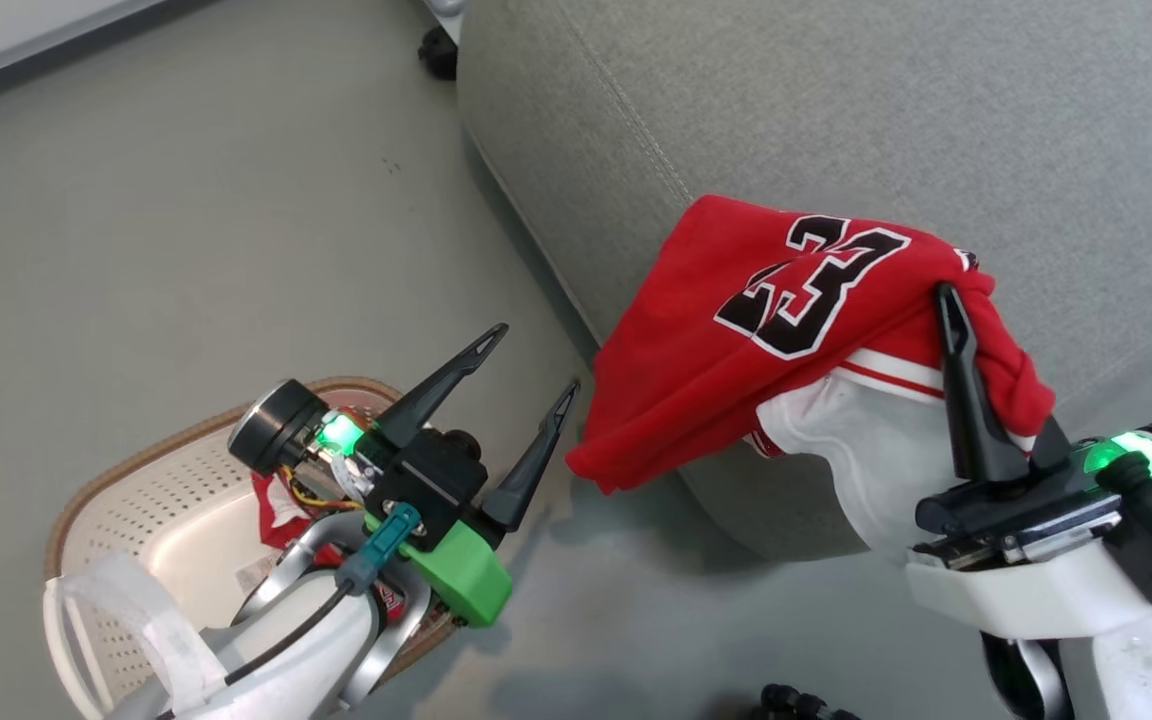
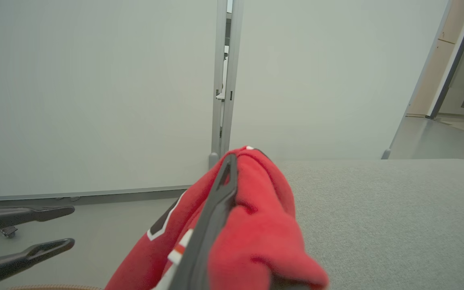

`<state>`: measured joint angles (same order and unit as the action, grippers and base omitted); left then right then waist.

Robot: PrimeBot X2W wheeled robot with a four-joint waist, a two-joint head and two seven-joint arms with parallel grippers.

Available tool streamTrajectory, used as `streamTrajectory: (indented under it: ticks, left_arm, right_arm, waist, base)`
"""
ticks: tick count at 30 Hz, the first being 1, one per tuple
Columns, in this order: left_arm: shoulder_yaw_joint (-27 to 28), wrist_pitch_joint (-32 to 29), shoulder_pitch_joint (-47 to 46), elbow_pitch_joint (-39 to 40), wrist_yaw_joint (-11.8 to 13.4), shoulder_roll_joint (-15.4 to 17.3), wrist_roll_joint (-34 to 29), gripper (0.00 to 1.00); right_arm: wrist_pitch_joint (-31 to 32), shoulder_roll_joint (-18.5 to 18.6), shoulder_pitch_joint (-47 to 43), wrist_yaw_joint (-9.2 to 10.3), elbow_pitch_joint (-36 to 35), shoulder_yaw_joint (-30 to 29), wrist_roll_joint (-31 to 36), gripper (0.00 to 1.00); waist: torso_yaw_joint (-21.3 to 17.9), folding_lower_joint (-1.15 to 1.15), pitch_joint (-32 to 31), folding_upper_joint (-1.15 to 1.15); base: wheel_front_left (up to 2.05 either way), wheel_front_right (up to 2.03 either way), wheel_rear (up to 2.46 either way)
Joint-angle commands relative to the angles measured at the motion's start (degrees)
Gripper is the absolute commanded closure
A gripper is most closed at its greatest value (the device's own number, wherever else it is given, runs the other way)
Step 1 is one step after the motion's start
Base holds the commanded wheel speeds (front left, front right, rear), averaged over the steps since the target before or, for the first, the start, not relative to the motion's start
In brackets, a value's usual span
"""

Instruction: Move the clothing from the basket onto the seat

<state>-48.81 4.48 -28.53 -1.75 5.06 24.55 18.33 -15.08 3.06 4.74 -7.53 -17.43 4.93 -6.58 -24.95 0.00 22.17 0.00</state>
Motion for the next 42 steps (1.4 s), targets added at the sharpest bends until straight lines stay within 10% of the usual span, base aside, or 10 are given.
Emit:
streamTrajectory:
  ticks: [1, 11, 25, 33, 35, 36, 42]
  left_arm:
    - [0.0, -0.6, -1.1, 0.6, -0.2, 0.9, -0.2, 0.0]
    - [-1.2, -5.0, -4.8, 4.3, -1.6, 2.3, -1.9, 0.0]
    - [-1.7, -8.1, -11.3, 9.0, -3.1, 3.6, -4.9, 0.0]
    - [-2.4, -6.7, -11.8, 7.5, -3.2, 1.9, -4.5, 0.0]
    - [-2.2, -6.1, -11.8, 6.9, -2.8, 1.4, -4.2, 0.0]
    - [-2.0, -5.6, -11.9, 6.5, -2.5, 1.1, -4.0, 0.0]
    - [-1.0, -2.6, -10.5, 3.4, -0.7, -0.9, -2.3, 0.0]
  right_arm:
    - [-0.1, -0.2, 0.1, 0.08, -1.3, -0.8, -1.0, 1.0]
    - [-0.1, 0.6, 15.3, 0.08, -5.7, -10.2, -2.1, 1.0]
    - [-0.1, 18.9, 42.3, 0.08, 7.8, -25.6, -6.0, 1.0]
    - [-0.1, 15.0, 37.1, 0.08, 24.1, -26.6, -4.1, 1.0]
    - [-0.1, 12.8, 35.5, 0.08, 27.1, -28.0, -3.5, 0.74]
    - [-0.1, 11.4, 34.2, 0.08, 28.2, -29.0, -2.8, 0.0]
    - [-0.1, 4.4, 25.7, 0.08, 31.5, -32.4, -0.3, 0.0]
  waist:
    - [-4.2, 0.0, 4.3, 0.0]
    - [-3.3, 0.0, 13.4, 0.0]
    - [6.0, 0.0, 25.7, 0.0]
    - [8.5, 0.0, 26.4, 0.0]
    - [9.1, 0.0, 25.9, 0.0]
    - [9.3, 0.0, 25.5, 0.0]
    - [10.2, 0.0, 20.9, 0.0]
  base:
    - [0.0, 0.0, 0.0]
    - [0.0, 0.0, 0.0]
    - [0.0, 0.0, 0.0]
    - [0.0, 0.0, 0.0]
    - [0.0, 0.0, 0.0]
    - [0.0, 0.0, 0.0]
    - [0.0, 0.0, 0.0]
